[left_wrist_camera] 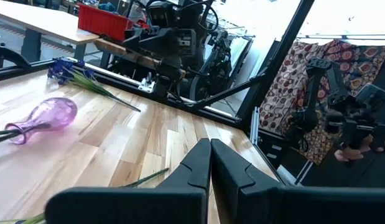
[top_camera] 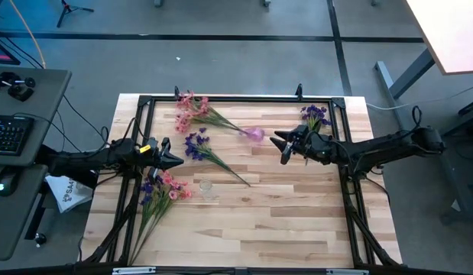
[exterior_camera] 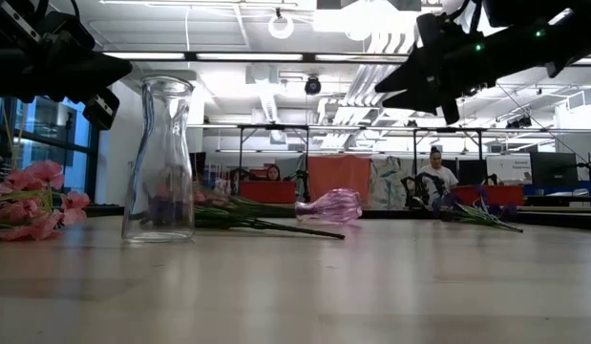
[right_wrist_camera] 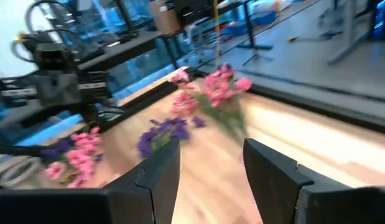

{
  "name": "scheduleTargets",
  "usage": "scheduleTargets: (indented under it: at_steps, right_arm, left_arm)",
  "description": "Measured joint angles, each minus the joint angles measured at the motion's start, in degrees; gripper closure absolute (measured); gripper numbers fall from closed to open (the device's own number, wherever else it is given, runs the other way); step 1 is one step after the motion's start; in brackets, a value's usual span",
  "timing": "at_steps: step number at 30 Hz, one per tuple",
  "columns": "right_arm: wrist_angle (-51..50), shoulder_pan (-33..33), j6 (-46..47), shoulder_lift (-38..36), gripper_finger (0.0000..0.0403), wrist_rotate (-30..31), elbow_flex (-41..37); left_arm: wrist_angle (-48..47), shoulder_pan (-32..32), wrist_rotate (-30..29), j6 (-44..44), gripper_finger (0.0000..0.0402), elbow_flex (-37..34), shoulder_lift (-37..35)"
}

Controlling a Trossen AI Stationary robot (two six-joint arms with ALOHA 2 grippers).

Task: Sort flowers into vase by color
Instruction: Adjust the purple vase on the table

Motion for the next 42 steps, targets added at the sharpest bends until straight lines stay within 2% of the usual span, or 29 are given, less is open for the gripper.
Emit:
scheduleTargets:
  at_steps: [4,6,8,10,17,19,21,24,27,29,31,34,37,40,42]
  right_arm:
    - [1.0,0.0,2.9,0.0,0.0233,-3.9,0.0]
    - [2.8,0.0,4.4,0.0,0.0233,-5.1,0.0]
    - [5.0,0.0,6.6,0.0,0.0233,-5.9,0.0]
    - [7.7,0.0,8.4,0.0,0.0233,-6.0,0.0]
    - [14.8,-0.1,12.5,0.0,0.0233,-5.3,1.4]
    - [13.6,-0.7,12.8,0.1,0.0233,-5.0,3.8]
    - [11.4,-1.8,11.4,0.8,0.0233,-4.3,7.4]
    - [3.1,-5.0,8.7,3.0,0.0233,-3.7,14.8]
    - [-15.0,-11.0,11.3,6.8,0.0233,-4.7,24.7]
    - [-28.2,-16.1,12.8,10.6,0.0233,-10.1,31.7]
    - [-37.2,-21.8,11.9,15.5,0.0233,-19.2,38.1]
    - [-43.7,-28.1,6.6,23.2,0.0233,-31.9,46.0]
    - [-48.5,-31.5,-0.8,30.6,0.0233,-40.5,52.8]
    - [-54.8,-32.9,-8.8,36.7,0.0233,-45.1,58.8]
    - [-58.0,-33.0,-14.5,39.5,0.0233,-45.1,62.1]
  left_arm:
    - [0.0,0.0,0.0,0.0,0.0401,0.0,0.0]
    - [1.0,0.0,-2.0,1.4,0.0401,0.0,0.0]
    - [3.6,0.0,-7.3,1.7,0.0401,0.0,0.0]
    - [9.2,0.0,-13.3,-2.5,0.0401,0.0,0.0]
    - [32.0,0.0,-39.8,-12.3,0.0401,0.0,0.0]
    - [34.2,0.0,-47.1,-15.4,0.0401,0.0,0.0]
    - [33.7,0.5,-49.5,-15.5,0.0401,0.5,0.5]
    - [32.3,1.7,-44.3,-18.8,0.0401,2.2,4.1]
    - [29.2,3.7,-37.9,-23.7,0.0401,5.3,11.3]
    - [27.2,5.6,-35.5,-26.1,0.0401,8.1,17.5]
    - [24.0,8.1,-32.5,-27.9,0.0401,11.1,23.6]
    - [19.4,13.1,-24.9,-30.8,0.0401,15.3,32.5]
    - [15.9,18.9,-13.7,-30.0,0.04,19.4,41.4]
    - [15.1,23.3,-5.4,-24.0,0.0388,24.5,50.8]
    - [12.5,25.0,-2.3,-18.4,0.0375,28.8,56.2]
